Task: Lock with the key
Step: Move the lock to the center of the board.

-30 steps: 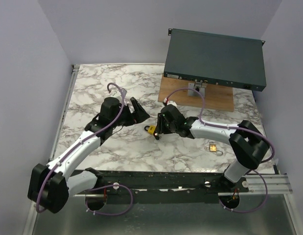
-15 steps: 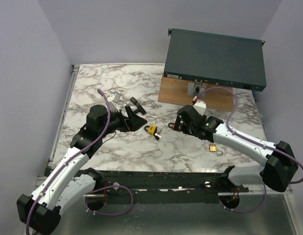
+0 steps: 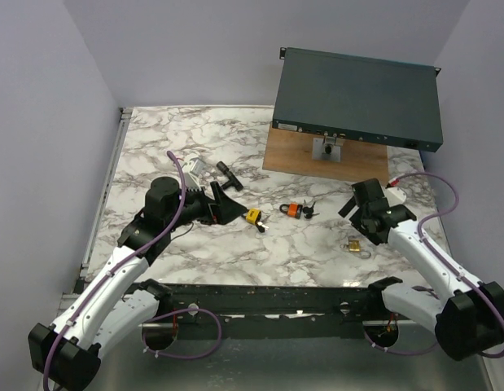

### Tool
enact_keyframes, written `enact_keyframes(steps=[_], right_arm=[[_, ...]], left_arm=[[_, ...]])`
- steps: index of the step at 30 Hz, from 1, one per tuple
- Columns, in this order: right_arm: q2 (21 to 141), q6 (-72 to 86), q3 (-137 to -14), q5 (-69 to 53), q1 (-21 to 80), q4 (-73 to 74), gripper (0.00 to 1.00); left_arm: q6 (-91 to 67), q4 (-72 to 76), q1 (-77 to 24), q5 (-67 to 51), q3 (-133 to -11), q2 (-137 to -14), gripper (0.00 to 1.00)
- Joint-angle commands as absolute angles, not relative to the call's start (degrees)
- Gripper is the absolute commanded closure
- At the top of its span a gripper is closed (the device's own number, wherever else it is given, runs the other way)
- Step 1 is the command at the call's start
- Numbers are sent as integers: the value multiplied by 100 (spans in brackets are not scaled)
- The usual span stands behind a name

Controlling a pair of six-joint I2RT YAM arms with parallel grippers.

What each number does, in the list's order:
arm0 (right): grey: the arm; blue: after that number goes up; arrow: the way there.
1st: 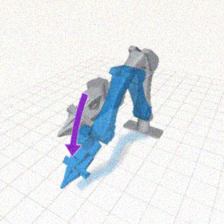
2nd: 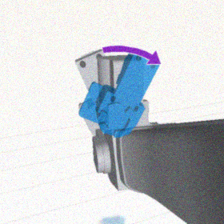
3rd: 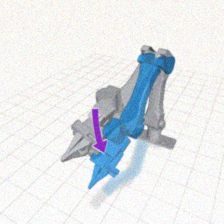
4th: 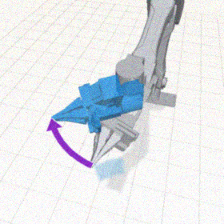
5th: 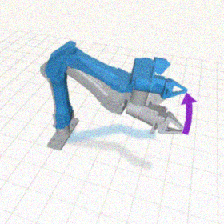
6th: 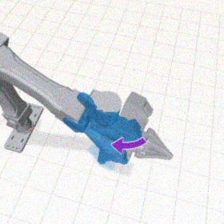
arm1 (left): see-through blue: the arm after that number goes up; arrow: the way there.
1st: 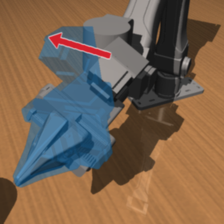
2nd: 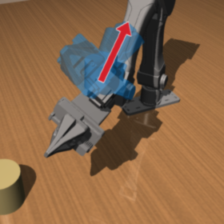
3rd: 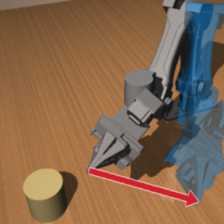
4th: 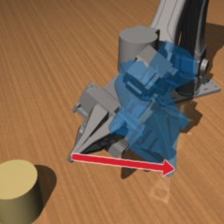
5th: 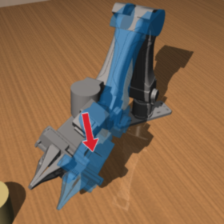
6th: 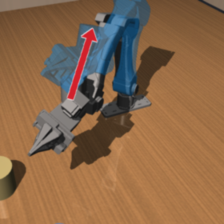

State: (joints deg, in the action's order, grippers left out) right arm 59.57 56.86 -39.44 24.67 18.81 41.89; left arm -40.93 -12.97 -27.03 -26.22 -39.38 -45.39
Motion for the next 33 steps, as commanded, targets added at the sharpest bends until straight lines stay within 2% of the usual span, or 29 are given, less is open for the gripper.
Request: enact_keyframes(steps=[1,8,17,22,27,30,33], right_arm=[[6145,5514,-3645,2019,1563,3812,3],[6220,5787,-3191,1997,1494,3472,0],[6341,5966,-2777,1132,1545,2911,0],[6482,6685,-2958,1403,2598,2928,0],[7688,7335,-3611,1559,3965,2577,0],[8306,7360,-4003,1582,4271,2544,0],[8247,7272,-4131,1702,4330,2636,0]], left_arm=[[-4034,-1222,-2705,-2868,-3867,-4484,7],[-4003,-1274,-2705,-2921,-3876,-4414,7],[-4017,-1244,-2707,-2960,-3850,-4412,7],[-3995,-1311,-2707,-2941,-3891,-4389,7],[-4018,-1349,-2691,-2919,-3880,-4377,7],[-4010,-1419,-2682,-2914,-3901,-4352,7],[-3966,-1551,-2672,-2859,-3920,-4258,7]])
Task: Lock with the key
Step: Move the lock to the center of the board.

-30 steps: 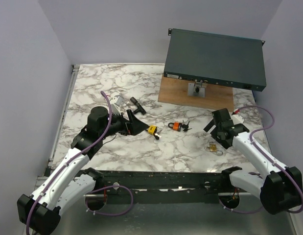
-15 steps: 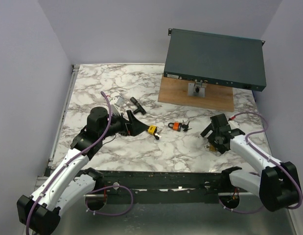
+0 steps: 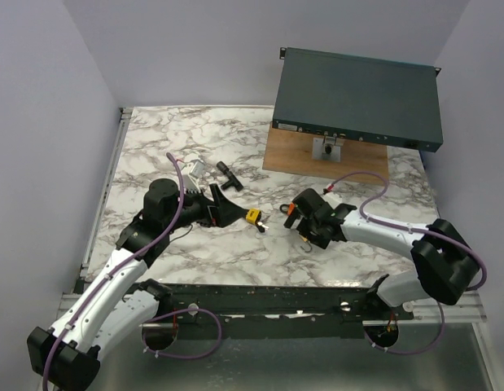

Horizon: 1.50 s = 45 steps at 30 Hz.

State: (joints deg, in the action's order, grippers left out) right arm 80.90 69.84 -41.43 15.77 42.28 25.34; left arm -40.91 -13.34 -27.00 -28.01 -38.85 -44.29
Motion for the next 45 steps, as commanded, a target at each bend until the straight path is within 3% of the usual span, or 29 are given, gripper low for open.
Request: enact_keyframes(steps=[1,7,11,14,17,20,28,31,40,43,45], right_arm=[[8098,7224,-4139,1797,4332,2722,0],[7223,6966,-3898,2072,4328,3287,4],[7110,6853,-3433,1667,4356,2978,22],[7205,6971,-3403,1783,4614,3052,43],[7368,7132,-3483,1910,4851,3103,45],[7585,7247,-3562,1906,5077,2944,58],[9149,7297,-4532,1533,5867,2252,59],[9544,7049,-5165,1650,5941,2393,53],[8479,6186,-5398,3032,5927,3531,25],[8099,5909,-5029,3191,5673,3661,25],[7944,5732,-4805,3177,5539,3569,32]], left_arm=[[-3949,-1580,-2672,-2849,-3940,-4230,7],[-4012,-1568,-2672,-2899,-3911,-4201,7],[-4025,-1581,-2672,-2927,-3931,-4201,7],[-4032,-1599,-2667,-2934,-3946,-4192,7],[-4072,-1600,-2670,-2904,-3921,-4153,7],[-4121,-1586,-2672,-2906,-3890,-4123,7],[-4044,-1757,-2672,-2861,-3920,-4027,7],[-4034,-1791,-2670,-2860,-3931,-4020,7],[-4045,-1797,-2667,-2845,-3889,-3989,7],[-4039,-1784,-2670,-2888,-3914,-4028,7],[-4001,-1809,-2671,-2901,-3953,-4063,7]])
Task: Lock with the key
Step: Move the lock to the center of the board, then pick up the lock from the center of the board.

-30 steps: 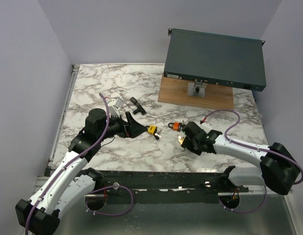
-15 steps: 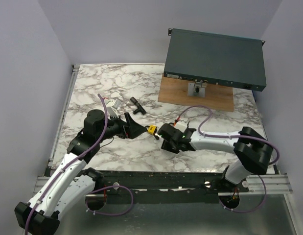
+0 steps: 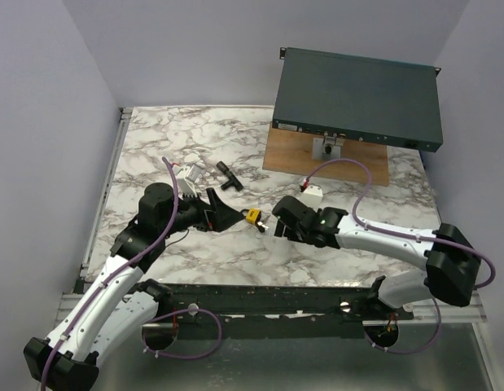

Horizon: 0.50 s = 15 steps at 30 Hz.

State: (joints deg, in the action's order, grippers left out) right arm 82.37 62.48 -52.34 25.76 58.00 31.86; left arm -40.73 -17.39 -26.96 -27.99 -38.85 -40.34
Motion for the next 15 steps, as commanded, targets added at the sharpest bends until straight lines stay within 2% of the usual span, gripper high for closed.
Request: enact_keyframes(steps=[1,4,15], right_arm=[[7933,5621,-4738,3117,5502,3482,34],[8141,5361,-4748,3150,5476,3323,38],[8561,5085,-4753,3244,5302,3287,37]], left_arm=[[-3984,-1818,-2672,-2912,-3965,-4084,7],[-3964,-1821,-2672,-2926,-3975,-4121,7],[-4078,-1716,-2666,-2926,-3841,-4077,7]])
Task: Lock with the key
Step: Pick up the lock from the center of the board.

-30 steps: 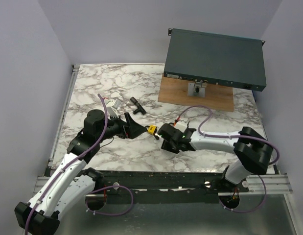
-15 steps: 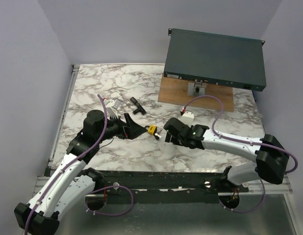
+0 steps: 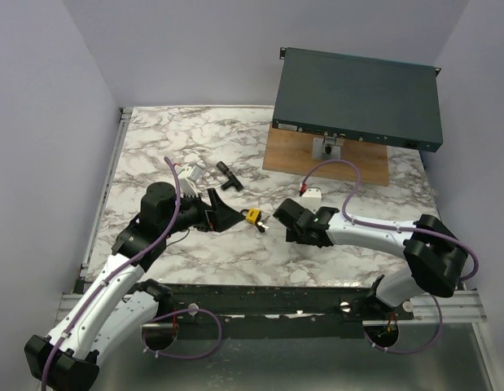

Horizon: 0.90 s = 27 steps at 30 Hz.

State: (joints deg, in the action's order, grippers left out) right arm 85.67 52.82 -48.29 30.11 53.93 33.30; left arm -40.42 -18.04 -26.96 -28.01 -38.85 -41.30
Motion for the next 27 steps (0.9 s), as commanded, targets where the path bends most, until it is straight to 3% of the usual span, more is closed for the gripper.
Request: enact_keyframes(steps=[1,9,23,27], right_arm=[[8565,5039,-4722,3212,5297,3185,37],[8741,5011,-4630,3082,5224,3002,38],[8945,5009,-4563,3025,5205,2733,53],[8934,5005,-4579,2963,5205,2779,62]], left_arm=[[-4078,-1716,-2671,-2929,-3849,-4086,7],[-4017,-1778,-2672,-2930,-3939,-4157,7],[-4078,-1716,-2672,-2901,-3911,-4260,7],[-4086,-1723,-2669,-2885,-3894,-4297,7]])
